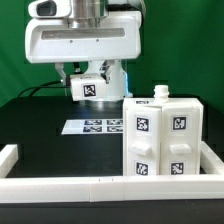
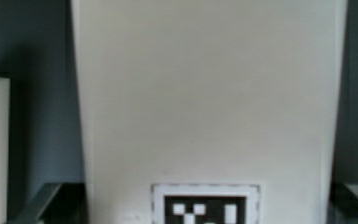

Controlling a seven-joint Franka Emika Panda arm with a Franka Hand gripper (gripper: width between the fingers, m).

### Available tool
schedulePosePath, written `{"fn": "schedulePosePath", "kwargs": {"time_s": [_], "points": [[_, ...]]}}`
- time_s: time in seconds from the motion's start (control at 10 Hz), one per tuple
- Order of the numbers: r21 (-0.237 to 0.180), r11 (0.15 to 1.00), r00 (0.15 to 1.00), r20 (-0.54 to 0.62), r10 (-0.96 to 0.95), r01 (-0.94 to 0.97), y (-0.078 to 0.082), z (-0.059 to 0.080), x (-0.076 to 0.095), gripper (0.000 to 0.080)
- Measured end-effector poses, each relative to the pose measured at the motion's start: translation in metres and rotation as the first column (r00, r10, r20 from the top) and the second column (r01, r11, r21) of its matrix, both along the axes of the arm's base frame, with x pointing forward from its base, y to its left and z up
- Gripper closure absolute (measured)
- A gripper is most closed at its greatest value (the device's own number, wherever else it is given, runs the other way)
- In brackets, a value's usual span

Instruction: Assemble cabinet

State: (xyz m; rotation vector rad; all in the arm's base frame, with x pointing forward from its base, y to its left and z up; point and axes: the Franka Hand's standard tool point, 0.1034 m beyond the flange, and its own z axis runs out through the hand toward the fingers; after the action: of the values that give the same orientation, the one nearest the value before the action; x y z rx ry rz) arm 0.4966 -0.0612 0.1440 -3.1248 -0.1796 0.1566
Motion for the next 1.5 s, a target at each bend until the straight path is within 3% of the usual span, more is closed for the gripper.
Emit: {"fn": "schedulePosePath", "kwargs": {"time_s": [0.1,0.3,0.5,0.7,1.1,1.3,1.5], "points": [[-0.001,1.000,1.000,-0.006,-0.012,0.012,0.003,0.002,0.000,0.0239],[0.003,0.999,0.999,-0.011,-0.037,0.037,0.028,0.027,0.016,0.0239],[0.014,0.998,0.998,0.016,-0.063,0.063,0.044,0.041,0.034,0.0239],[0.004,0.994,0.994,0.001,-0.107,0.107,0.063,0.044,0.045,0.0239],[0.004,0.995,0.995,-0.005,-0.095,0.095,0.066,0.044,0.047,0.0239],[0.006,0.997,0.997,0.018,-0.076,0.076,0.086,0.056,0.072,0.0239],[0.002,0.996,0.995,0.031,-0.093,0.093,0.098,0.056,0.091,0.0239]]}}
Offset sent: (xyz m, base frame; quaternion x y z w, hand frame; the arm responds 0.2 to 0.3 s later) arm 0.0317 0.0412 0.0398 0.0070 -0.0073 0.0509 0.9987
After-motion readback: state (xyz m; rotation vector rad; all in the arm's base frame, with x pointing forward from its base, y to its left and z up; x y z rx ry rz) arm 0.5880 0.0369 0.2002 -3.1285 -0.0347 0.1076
